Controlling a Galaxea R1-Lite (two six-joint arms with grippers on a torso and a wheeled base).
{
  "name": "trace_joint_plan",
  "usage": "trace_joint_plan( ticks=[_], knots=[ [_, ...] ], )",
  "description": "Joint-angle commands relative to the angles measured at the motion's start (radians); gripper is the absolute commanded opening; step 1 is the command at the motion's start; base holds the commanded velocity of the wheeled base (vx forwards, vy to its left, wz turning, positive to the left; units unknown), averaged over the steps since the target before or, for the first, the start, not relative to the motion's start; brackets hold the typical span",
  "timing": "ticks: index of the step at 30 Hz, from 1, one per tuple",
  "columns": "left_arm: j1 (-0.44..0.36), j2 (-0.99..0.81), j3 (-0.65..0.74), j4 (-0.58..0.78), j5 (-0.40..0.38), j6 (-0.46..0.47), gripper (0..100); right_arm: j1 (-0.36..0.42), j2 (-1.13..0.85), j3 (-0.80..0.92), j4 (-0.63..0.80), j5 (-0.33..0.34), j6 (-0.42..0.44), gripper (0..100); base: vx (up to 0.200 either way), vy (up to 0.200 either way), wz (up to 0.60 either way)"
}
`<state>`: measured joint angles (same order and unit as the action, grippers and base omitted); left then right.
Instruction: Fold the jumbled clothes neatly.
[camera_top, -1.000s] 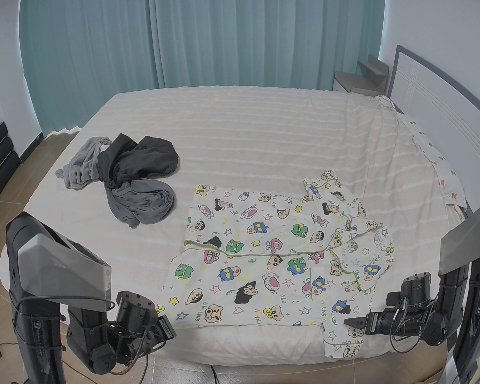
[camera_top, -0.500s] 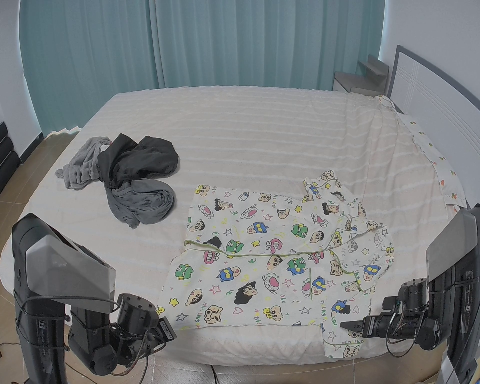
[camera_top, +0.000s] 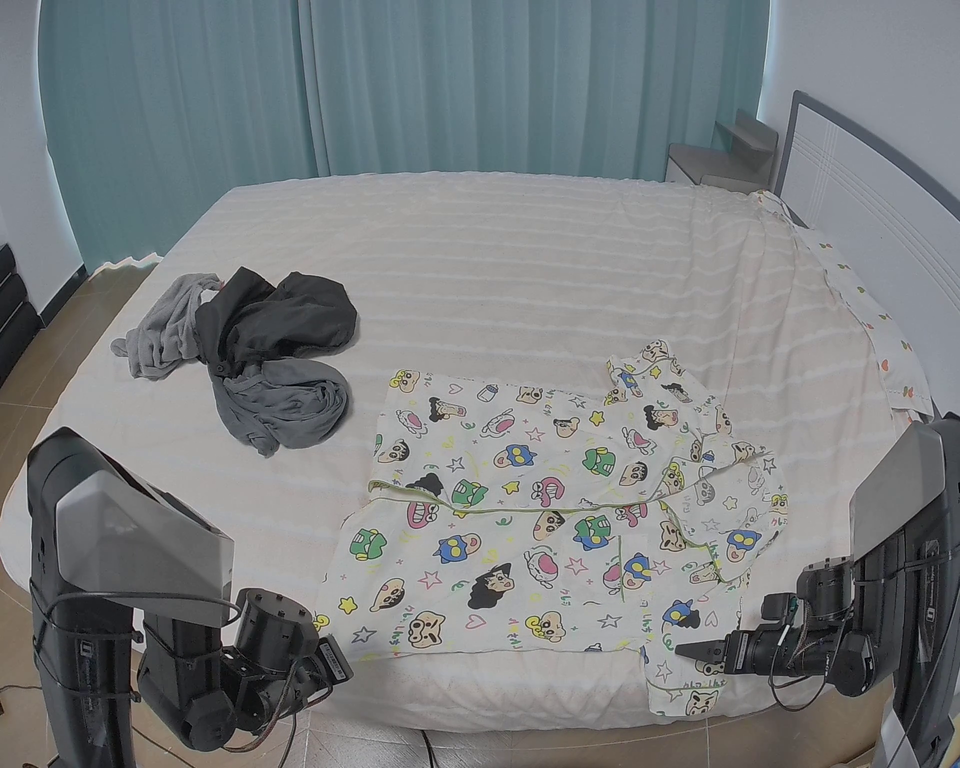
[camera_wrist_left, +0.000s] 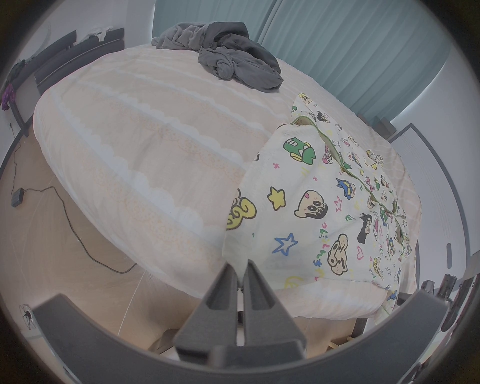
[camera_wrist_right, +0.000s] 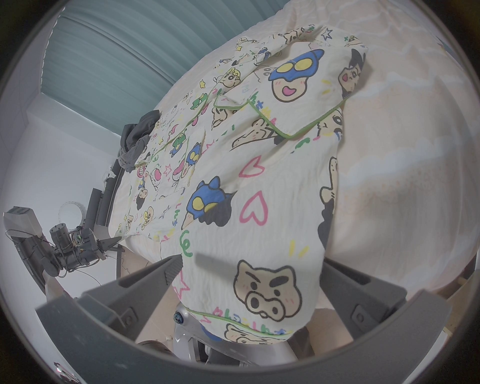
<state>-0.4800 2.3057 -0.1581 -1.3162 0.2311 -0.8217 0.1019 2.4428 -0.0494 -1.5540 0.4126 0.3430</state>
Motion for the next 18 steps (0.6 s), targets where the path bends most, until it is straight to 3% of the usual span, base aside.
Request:
trace_joint_plan(
  ticks=[1,2,3,18],
  knots=[
    [0.000,0.003,-0.001,0.000,0.001,-0.001,0,-0.001,0.010,-0.014,-0.012,0.003,0.001,100,0.000,0.000,0.00],
    [0.000,0.003,-0.001,0.000,0.001,-0.002,0,0.002,0.012,-0.017,-0.012,0.003,0.001,100,0.000,0.000,0.00],
    [0.000,0.003,-0.001,0.000,0.001,-0.002,0,0.002,0.012,-0.017,-0.012,0.003,0.002,0,0.000,0.000,0.00],
    [-0.003,-0.006,0.002,-0.002,0.001,-0.001,0,-0.025,-0.031,0.049,-0.012,0.022,0.002,0,0.000,0.000,0.00]
  ],
)
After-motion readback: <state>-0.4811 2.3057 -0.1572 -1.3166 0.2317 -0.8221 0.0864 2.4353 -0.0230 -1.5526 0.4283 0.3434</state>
